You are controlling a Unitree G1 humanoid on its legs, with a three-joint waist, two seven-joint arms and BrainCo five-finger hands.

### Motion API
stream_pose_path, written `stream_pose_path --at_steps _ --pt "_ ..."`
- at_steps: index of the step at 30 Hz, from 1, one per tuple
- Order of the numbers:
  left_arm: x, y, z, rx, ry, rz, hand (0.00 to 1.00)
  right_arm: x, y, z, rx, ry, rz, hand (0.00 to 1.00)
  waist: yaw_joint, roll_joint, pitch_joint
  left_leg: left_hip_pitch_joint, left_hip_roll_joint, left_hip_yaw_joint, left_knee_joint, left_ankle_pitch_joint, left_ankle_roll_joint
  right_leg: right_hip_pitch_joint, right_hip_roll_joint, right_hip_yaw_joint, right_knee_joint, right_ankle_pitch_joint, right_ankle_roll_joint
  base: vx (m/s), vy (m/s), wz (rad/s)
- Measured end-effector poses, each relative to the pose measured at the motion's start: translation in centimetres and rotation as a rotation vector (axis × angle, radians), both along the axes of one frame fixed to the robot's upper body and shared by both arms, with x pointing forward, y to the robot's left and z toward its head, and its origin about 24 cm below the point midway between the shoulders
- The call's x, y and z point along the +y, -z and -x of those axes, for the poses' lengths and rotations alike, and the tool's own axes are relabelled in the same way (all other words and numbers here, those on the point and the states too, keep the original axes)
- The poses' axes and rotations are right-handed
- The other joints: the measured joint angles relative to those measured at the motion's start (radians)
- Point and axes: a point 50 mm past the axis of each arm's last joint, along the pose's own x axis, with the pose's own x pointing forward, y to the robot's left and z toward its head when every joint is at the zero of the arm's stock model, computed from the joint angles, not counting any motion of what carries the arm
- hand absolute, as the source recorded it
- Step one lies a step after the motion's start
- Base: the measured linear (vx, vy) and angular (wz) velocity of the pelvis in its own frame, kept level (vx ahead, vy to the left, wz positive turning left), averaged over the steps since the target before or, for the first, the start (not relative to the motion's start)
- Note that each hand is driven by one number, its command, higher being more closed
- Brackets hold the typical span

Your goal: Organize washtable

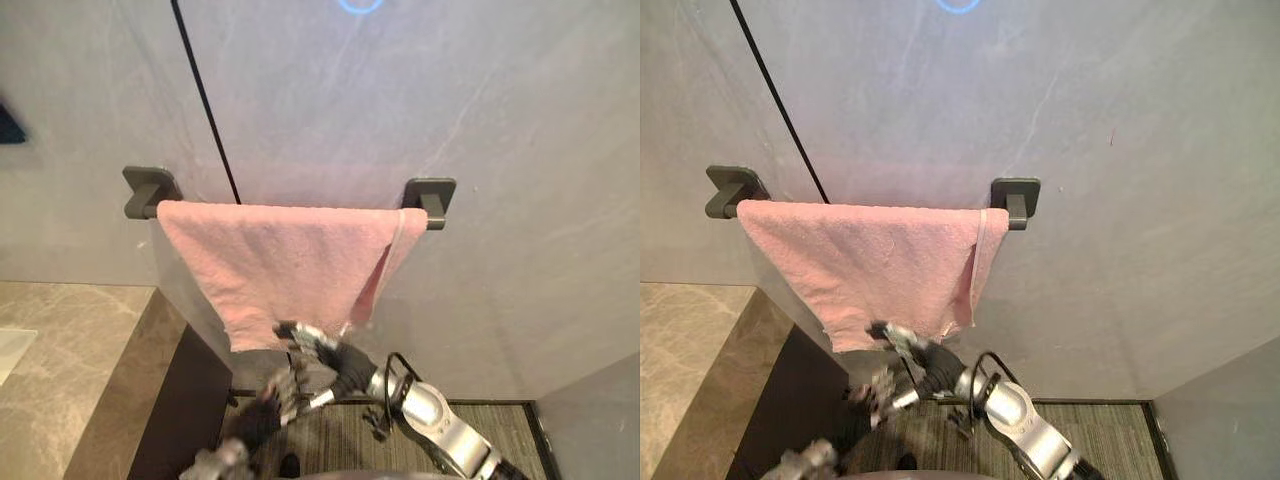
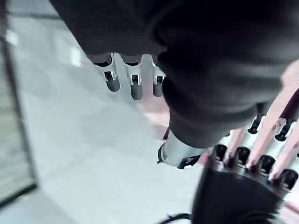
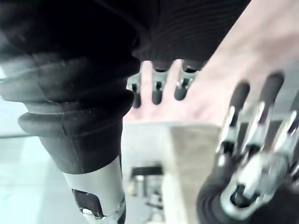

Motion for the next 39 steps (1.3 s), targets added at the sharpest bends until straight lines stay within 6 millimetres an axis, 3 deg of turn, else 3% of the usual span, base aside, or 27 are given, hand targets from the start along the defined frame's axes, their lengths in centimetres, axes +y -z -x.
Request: stream_pose_path --at_steps 4,10,19,30,39 --pt "-0.4 -4.1 -3.6 -0.204 -0.089 0.176 0.0 0.8 -2.9 -1.2 -0.071 0.064 -0.149 0.0 -0.001 0.002 -0.005 0.0 -0.003 -0.013 0.002 0.007 0.008 0.003 -0.003 -0.01 0.007 0.002 -0.001 0.04 -0.009 0.05" --pt "-0.3 -5.5 -5.1 -0.268 -0.184 0.292 0.0 0.2 -3.2 -2.1 -0.074 0.145 -0.165 0.0 -0.003 0.003 -0.005 0.0 -0.004 -0.018 0.002 0.007 0.008 0.0 -0.004 -0.019 0.017 -0.003 -0.001 0.01 -0.007 0.02" --pt "-0.7 -5.3 -5.2 -0.266 -0.242 0.263 0.0 -0.2 -1.5 -2.0 -0.024 0.228 -0.115 0.0 -0.004 -0.003 0.006 -0.033 -0.003 -0.018 -0.005 0.006 0.008 -0.041 -0.004 -0.022 0.036 -0.029 -0.003 -0.03 -0.004 0.01" --pt "-0.4 -3.3 -5.0 -0.185 -0.31 0.24 0.0 -1.0 -0.1 -2.6 0.029 0.305 -0.074 0.0 -0.024 -0.009 0.008 -0.055 -0.008 -0.024 0.001 0.007 0.008 -0.059 -0.008 -0.024 0.033 -0.021 0.003 0.05 -0.005 0.01" --pt "0.6 -0.1 -4.3 -0.055 -0.359 0.137 0.0 -2.3 3.1 -2.0 0.135 0.384 0.01 0.0 -0.027 -0.009 0.008 -0.051 -0.006 -0.028 -0.005 0.007 0.008 -0.059 -0.008 -0.022 0.036 -0.022 0.003 -0.03 0.002 0.0"
